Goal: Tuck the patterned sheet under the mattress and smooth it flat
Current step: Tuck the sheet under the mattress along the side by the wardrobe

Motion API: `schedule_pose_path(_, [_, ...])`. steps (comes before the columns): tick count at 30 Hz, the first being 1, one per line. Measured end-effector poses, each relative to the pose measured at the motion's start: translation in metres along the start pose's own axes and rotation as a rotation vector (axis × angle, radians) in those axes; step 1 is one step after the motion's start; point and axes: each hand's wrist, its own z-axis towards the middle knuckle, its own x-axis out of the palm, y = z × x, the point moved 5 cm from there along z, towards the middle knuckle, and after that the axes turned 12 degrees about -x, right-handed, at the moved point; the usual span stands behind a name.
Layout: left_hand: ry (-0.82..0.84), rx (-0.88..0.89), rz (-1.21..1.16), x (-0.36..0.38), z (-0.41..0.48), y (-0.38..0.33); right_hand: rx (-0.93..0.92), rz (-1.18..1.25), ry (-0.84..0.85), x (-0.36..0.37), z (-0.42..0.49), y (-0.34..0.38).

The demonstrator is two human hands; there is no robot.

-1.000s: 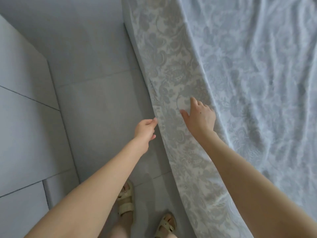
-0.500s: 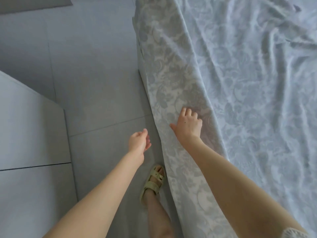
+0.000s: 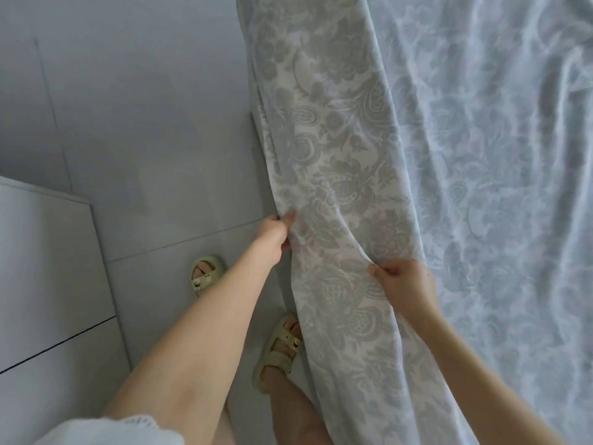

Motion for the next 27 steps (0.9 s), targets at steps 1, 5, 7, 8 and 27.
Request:
schedule_pose_path(1, [-0.041, 0.014, 0.026, -0.001, 0.007, -0.003, 0.005, -0.021, 0.015, 0.0, 0.002, 0.001])
schedule_pose_path(5, [-0.256, 0.182, 0.189, -0.029, -0.005, -0.02, 0.017, -0.161, 0.142, 0.001, 0.004, 0.016])
schedule_pose_path(7, [-0.284, 0.274, 0.241, -0.051, -0.035, -0.034, -0.021, -0.211, 0.218, -0.001, 0.003, 0.036])
schedule_pose_path(8, [-0.288, 0.299, 0.264, -0.065, -0.056, -0.041, -0.053, -0.194, 0.246, -0.004, 0.003, 0.05])
schedule_pose_path(27, [-0.299, 0.526, 0.807, -0.123, -0.062, -0.212, -0.139, -0.2, -0.036, -0.051, 0.099, 0.238])
